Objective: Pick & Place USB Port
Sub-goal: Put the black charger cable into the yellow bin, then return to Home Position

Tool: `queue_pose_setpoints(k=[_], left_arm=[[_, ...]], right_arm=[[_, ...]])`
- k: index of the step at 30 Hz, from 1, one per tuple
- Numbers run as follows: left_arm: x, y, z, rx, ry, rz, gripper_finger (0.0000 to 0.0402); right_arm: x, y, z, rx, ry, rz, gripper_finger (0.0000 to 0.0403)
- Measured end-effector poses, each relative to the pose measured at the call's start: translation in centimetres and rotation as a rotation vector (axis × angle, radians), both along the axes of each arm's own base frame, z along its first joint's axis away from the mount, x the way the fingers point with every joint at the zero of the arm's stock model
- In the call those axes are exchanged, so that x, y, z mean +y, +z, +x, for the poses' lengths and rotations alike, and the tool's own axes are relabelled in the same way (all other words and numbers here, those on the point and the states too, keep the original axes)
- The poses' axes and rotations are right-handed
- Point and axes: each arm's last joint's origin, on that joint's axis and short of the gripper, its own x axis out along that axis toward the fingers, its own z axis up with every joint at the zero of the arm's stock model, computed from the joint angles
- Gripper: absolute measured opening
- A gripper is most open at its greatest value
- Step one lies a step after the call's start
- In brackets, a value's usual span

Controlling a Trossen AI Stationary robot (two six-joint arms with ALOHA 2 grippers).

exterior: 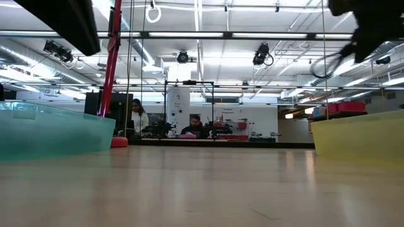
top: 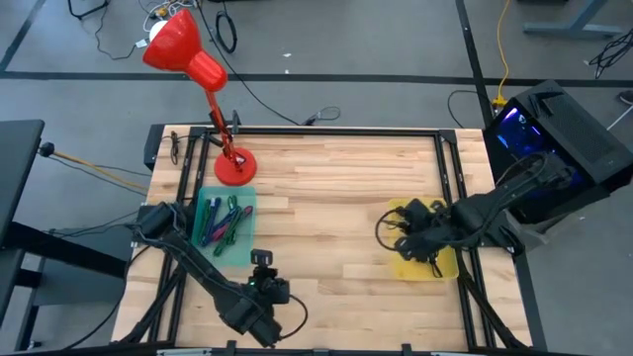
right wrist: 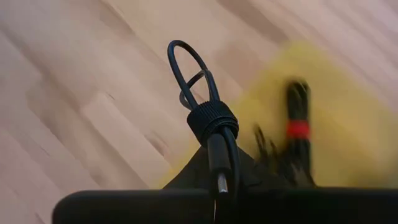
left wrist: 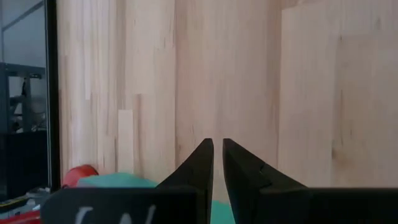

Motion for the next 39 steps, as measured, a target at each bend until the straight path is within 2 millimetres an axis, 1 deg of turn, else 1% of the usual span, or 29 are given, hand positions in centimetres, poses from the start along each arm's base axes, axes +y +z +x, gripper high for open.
queue_pose_setpoints(k=[6,12,17,20,22,27,31,33,34,37,39], left_arm=[[-0.9,0.1,-1.2,-0.019,0.005,0.018,0.0041],[-1.4,0.2,-2.3,-0.029,0.023,0.032,0.0041],[-1.9,0.2,-2.9,-0.046,0.034,0.028,0.0041],[-2.2,0.2,-3.2,-0.061,0.023,0.037,0.0041],[-2.3,0.2,-3.3,-0.067,0.022,0.038,0.0041],[-2.4,0.2,-3.5,-0.072,0.03,0.035,0.0041],[-2.4,0.3,-3.5,-0.076,0.028,0.042,0.0041],[-2.2,0.4,-3.5,-0.103,0.012,0.087,0.0041],[-2.1,0.5,-3.5,-0.13,0.001,0.13,0.0041],[-1.5,1.2,-3.9,-0.234,0.006,0.237,0.0041],[-1.2,1.8,-4.0,-0.311,0.019,0.246,0.0041]], right_arm=[[0.2,-0.2,-2.4,0.183,-0.104,0.05,0.0007],[0.4,-0.3,-3.5,0.284,-0.16,0.086,0.0007],[0.4,-2.0,-4.3,0.424,-0.205,0.144,0.0007],[0.4,-3.0,-4.4,0.43,-0.196,0.133,0.001],[0.4,-3.5,-4.5,0.434,-0.177,0.121,0.0028],[0.2,-4.0,-4.7,0.46,-0.159,0.105,0.01],[0.2,-4.0,-4.5,0.424,-0.14,0.077,0.0155],[0.1,-4.0,-4.3,0.375,-0.125,0.032,0.0178],[0.1,-4.0,-4.1,0.331,-0.117,0.004,0.0188],[0.3,-3.6,-3.0,0.127,-0.046,-0.072,0.0212],[0.4,-3.0,-2.2,-0.036,0.002,-0.128,0.0222]])
